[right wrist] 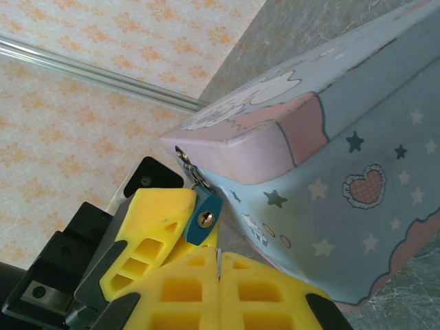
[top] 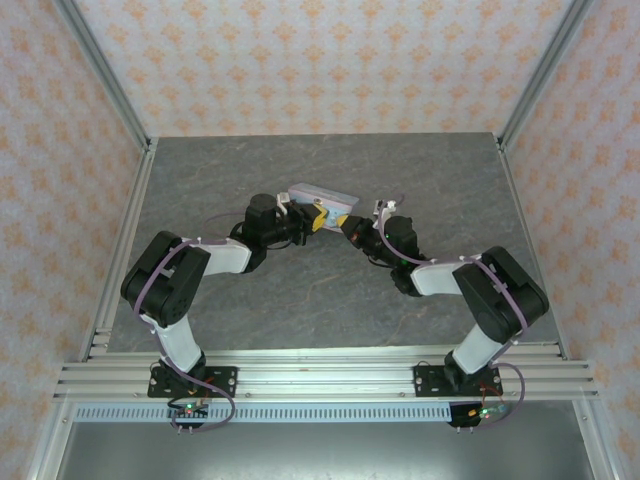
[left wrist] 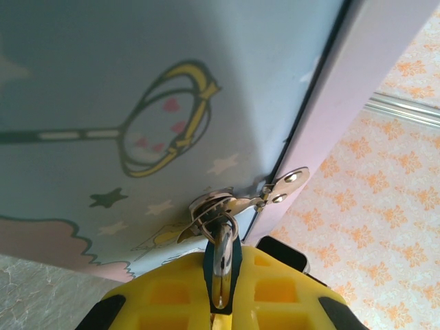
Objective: Unlock the padlock with the key
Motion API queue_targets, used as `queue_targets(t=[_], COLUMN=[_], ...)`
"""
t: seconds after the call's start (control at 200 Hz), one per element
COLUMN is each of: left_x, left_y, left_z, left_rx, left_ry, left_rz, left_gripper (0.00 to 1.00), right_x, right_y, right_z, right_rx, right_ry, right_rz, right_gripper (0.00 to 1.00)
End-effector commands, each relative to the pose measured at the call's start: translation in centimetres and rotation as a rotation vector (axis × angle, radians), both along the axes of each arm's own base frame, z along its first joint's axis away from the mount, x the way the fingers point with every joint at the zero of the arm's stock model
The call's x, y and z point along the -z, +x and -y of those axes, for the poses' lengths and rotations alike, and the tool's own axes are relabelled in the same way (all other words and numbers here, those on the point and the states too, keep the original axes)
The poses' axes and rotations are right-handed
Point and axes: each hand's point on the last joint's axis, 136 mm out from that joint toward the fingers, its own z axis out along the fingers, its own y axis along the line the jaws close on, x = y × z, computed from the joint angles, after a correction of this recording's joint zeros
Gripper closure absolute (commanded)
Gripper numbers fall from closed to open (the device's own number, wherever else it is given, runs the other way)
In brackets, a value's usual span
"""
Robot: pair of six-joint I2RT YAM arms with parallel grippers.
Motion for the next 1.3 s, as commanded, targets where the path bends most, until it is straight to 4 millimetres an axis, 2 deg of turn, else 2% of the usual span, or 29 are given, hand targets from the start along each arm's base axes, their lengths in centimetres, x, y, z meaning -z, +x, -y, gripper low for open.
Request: queue_targets(t=[0.0, 0.836, 1.296], left_x=[-3.5, -3.5, -4.3], left_y=[0.1, -0.2, -0.2], left_z=[0.4, 0.7, 0.7], left_rx=[-0.003, 0.008, 0.008], left_ry=[-0.044, -0.039, -0.051], left_rz=[0.096, 0.102, 0.119], left_gripper=[1.0, 1.0, 1.0], right_x=[-1.3, -1.8, -0.3], right_y=[0.9, 2.0, 2.4], right_z=[-0.4, -1.1, -1.2], right_rx=[0.009, 0.009, 0.016], right_ry=[0.007, 0.024, 0.008], right_rz=[0.052, 0.046, 0.014], right_gripper=[1.0, 1.0, 1.0])
